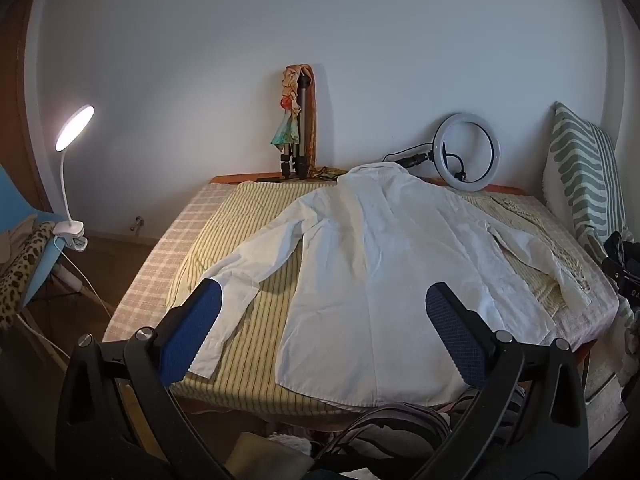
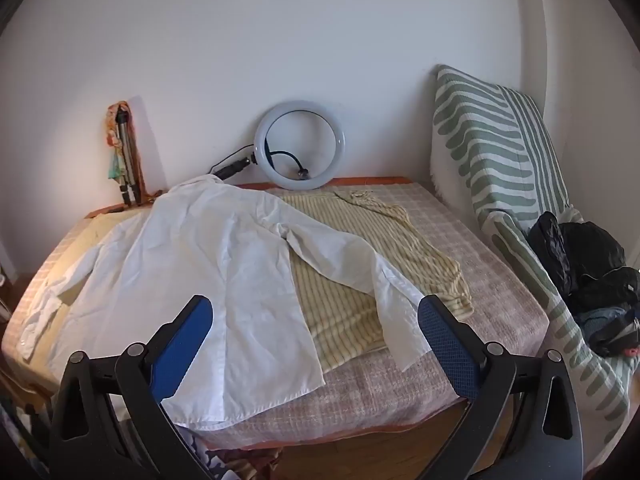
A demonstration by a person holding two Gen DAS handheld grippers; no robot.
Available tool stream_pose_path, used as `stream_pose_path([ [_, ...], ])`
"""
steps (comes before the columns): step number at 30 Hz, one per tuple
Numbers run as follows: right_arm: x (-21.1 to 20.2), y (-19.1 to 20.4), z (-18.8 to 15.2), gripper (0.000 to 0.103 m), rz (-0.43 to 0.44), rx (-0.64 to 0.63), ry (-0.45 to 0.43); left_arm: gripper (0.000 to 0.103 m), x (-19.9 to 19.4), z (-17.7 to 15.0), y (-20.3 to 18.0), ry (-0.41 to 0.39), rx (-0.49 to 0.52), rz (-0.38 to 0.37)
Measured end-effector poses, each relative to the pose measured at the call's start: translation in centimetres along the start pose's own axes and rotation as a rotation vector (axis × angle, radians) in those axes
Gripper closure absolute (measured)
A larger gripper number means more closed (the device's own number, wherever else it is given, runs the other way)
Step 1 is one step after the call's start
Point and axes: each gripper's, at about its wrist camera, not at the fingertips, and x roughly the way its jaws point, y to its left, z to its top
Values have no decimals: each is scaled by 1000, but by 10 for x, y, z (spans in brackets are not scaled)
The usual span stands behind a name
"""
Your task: Fold small clothes
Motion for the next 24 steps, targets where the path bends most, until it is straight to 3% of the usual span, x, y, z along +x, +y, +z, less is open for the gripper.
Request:
stream_pose_path([
  [10,-1,9,-4,1,-18,-52,0,0,5,-10,8,18,-56,-6],
  [24,2,14,-5,1,-11,-62,12,0,-7,0,4,-33,-27,30],
])
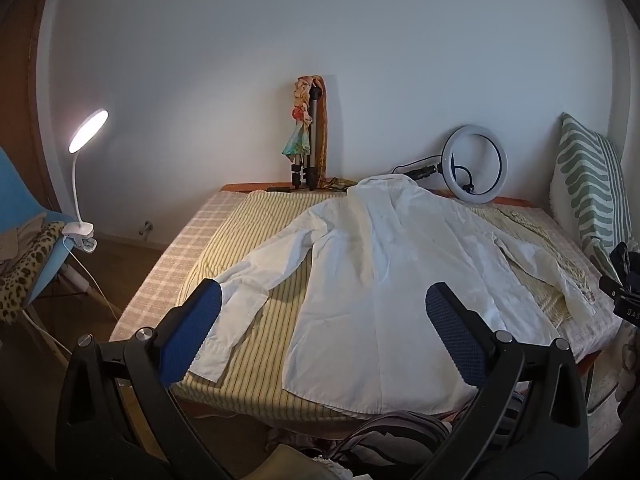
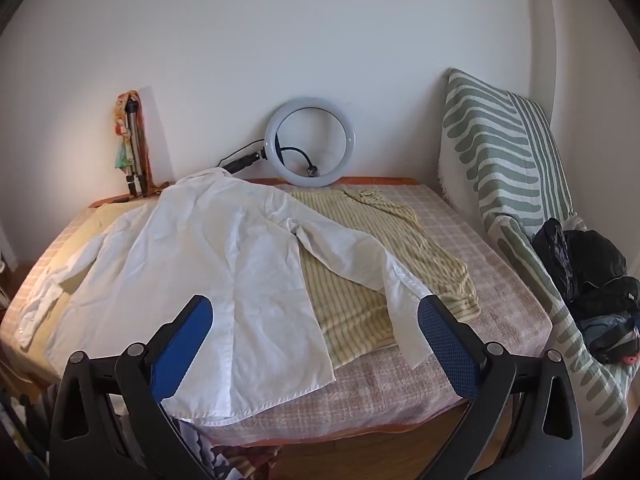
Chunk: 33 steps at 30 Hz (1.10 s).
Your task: Fold small clothes
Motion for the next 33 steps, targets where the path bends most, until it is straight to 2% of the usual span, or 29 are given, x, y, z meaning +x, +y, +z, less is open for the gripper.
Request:
stream_pose_path([
  [33,1,3,-3,1,17,6,8,0,-1,12,-4,-22,-2,-2],
])
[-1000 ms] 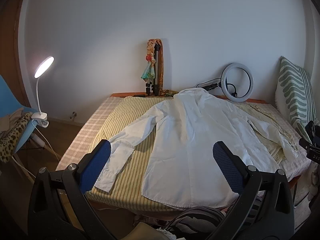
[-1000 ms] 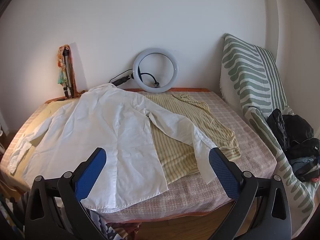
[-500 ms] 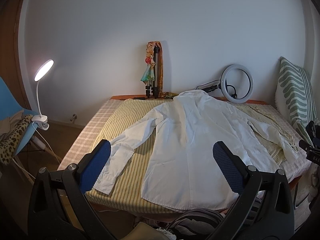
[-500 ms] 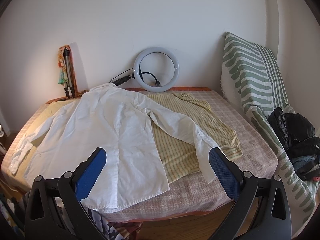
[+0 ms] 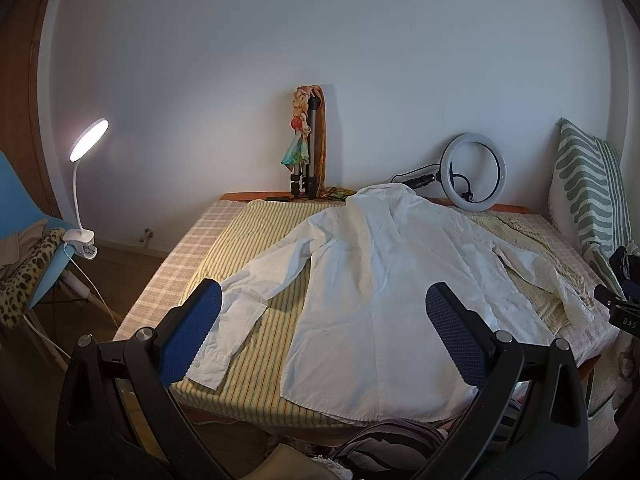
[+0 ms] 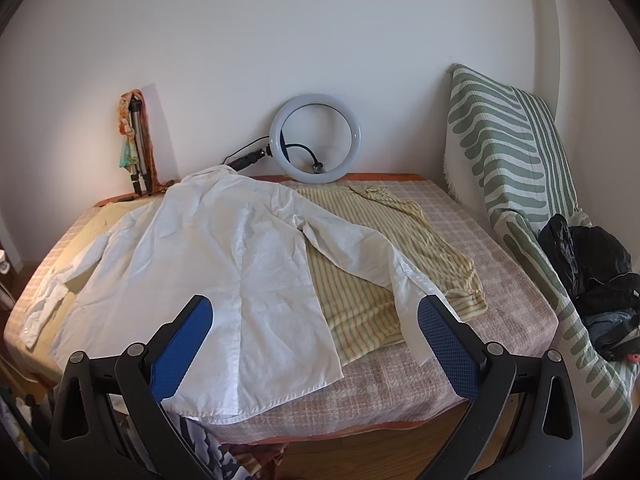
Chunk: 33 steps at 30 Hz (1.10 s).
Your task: Fold small clothes
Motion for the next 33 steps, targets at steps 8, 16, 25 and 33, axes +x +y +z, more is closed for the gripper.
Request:
stream_pose_path([
  [8,-1,1,-1,1,1,1,1,0,-1,-1,0,0,-1,-1],
  [16,0,0,0,1,0,7,4,0,-1,-2,0,-3,0,1],
  [25,2,-1,0,1,3,9,9,0,-2,-1,1,-8,2,4],
  [33,5,2,3,1,8,0,1,0,1,1,0,-6,3,-16],
])
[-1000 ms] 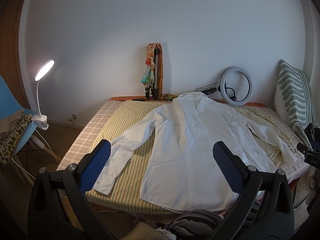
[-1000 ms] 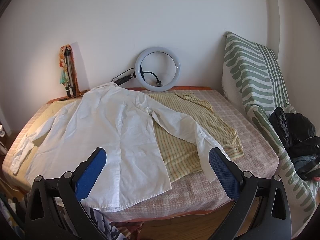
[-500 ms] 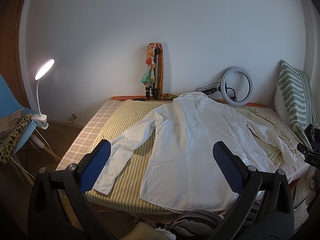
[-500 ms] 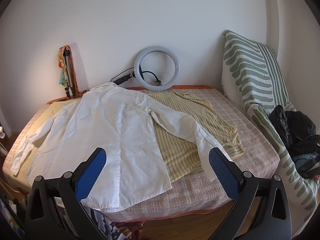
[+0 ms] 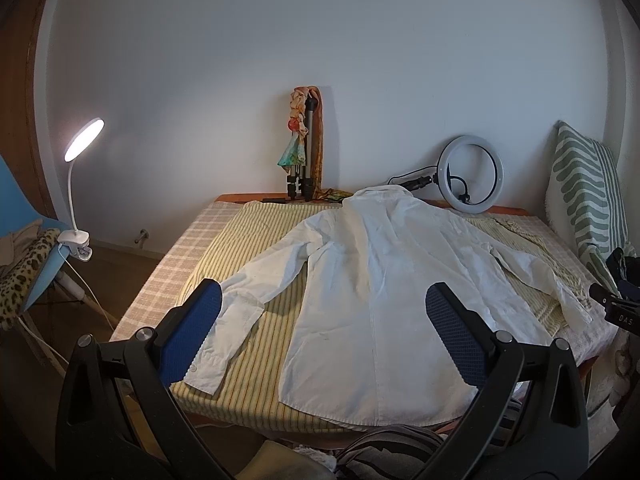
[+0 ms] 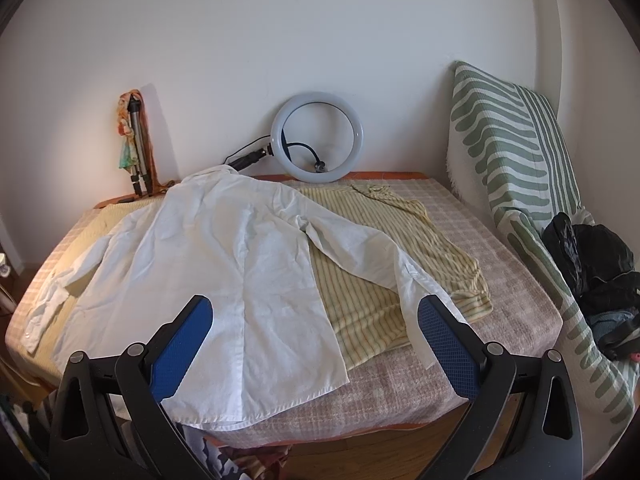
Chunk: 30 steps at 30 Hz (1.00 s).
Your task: Fold small clothes
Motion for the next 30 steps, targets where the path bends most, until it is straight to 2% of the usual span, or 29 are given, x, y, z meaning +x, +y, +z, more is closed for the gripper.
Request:
stream_pose_path([
  [5,4,5,5,1,6,-15,-10,0,8,-2,2,4,31,-7],
  [10,16,10,14,1,37,-46,-5,5,27,-7,17,64,28,-31],
  [12,22,12,21,1,73,-55,-6,12,35,-9,26,91,32,-20],
  [16,36,17,38,1,145,-90,-7,32,51,-14,51,155,30,19],
  [18,44,22,48,1,175,-109,1,34,60,-18,70,193,14,11],
  [19,48,26,53,1,184,-123,6,38,65,-18,77,210,6,0],
  [20,54,33,59,1,192,-153,13,42,71,-19,86,221,-8,-11],
  [22,63,47,67,4,194,-212,10,57,87,-20,105,250,-46,-27],
  [24,76,65,76,5,213,-264,10,65,105,-20,128,261,-85,-19],
  [27,99,82,88,5,251,-292,16,67,134,-22,156,304,-103,-42],
  [30,120,100,99,9,281,-349,7,74,160,-28,181,339,-121,-46],
])
